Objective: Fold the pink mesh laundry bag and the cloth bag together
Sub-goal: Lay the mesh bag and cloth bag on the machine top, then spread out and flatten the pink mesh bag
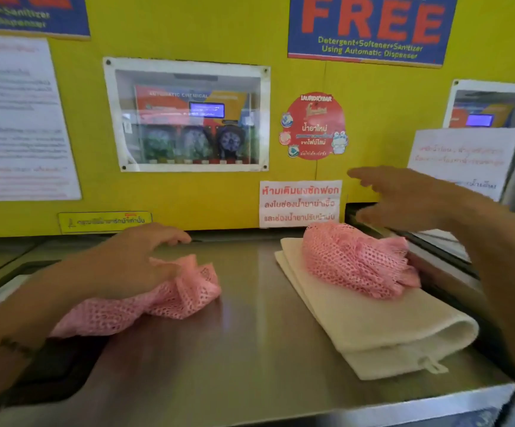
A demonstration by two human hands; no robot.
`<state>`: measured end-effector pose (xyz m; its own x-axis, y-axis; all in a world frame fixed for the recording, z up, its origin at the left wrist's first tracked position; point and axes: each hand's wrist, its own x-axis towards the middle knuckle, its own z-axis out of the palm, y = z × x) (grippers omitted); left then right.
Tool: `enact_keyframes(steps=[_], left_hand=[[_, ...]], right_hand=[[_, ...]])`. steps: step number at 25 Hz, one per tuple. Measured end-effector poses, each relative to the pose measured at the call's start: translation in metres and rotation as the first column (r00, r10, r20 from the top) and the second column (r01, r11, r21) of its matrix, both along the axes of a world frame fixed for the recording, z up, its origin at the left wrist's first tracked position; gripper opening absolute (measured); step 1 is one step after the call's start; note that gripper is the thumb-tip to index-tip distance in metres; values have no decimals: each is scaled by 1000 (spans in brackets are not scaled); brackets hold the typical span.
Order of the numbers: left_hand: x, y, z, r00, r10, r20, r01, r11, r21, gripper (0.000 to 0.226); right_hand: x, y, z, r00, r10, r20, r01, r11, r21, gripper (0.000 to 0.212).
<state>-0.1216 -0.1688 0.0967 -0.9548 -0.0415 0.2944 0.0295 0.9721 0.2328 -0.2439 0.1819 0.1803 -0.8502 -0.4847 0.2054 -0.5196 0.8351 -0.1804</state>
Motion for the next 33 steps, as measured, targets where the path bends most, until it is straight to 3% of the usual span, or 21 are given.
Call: enact_keyframes(steps=[3,5,8,10,14,16,17,18,20,22,24,26,29,31,33], left_hand=[[5,-16,-9,969,145,199,-128,987,-96,81],[7,-21,-20,971,160,178,-136,981,-141,83],[13,-32,-25,992,121,42,-118,990,-77,51],[21,-42,-20,996,87,-22,-87,996,13,29],[39,-69,3,986,119,-115,-118,993,22,39],[49,-79,22,995,94,16,-95,959,268,33],[51,-81,30,998,53,36,-64,889,454,28],[48,-82,33,998,59,7,-53,838,542,25],[31,-86,30,984,181,-6,-165,914,371,26],[17,-84,11,958,219,188,-245,961,129,44],[6,-81,-17,925,173,338,-202,978,52,52],[3,-79,-28,971,120,209,-143,985,100,44],[8,-74,-10,973,123,-194,-57,948,313,25],[22,-77,18,867,183,-463,90,857,507,29],[31,-91,38,679,307,-667,190,804,564,33]], right_hand=[[22,-74,-7,940,340,25,-336,937,-89,71],[31,-130,-30,874,463,151,-460,886,-56,71],[36,-198,-76,828,474,300,-517,853,78,78],[30,-220,-101,824,481,299,-521,851,66,69],[5,-217,-110,881,453,137,-409,875,-261,39],[-5,-210,-108,897,436,76,-354,811,-466,33],[-7,-209,-108,904,424,58,-326,770,-548,34],[-9,-207,-108,909,414,48,-300,731,-612,36],[-13,-207,-109,908,417,51,-270,672,-690,38],[-15,-206,-108,902,428,52,-259,635,-727,39],[-15,-204,-108,925,380,-16,-276,641,-716,39],[-15,-202,-110,939,314,-137,-328,706,-627,38],[-16,-198,-106,938,249,-242,-342,784,-518,32],[-22,-194,-94,937,148,-317,-318,739,-595,26],[-27,-193,-79,931,35,-365,-302,637,-709,21]])
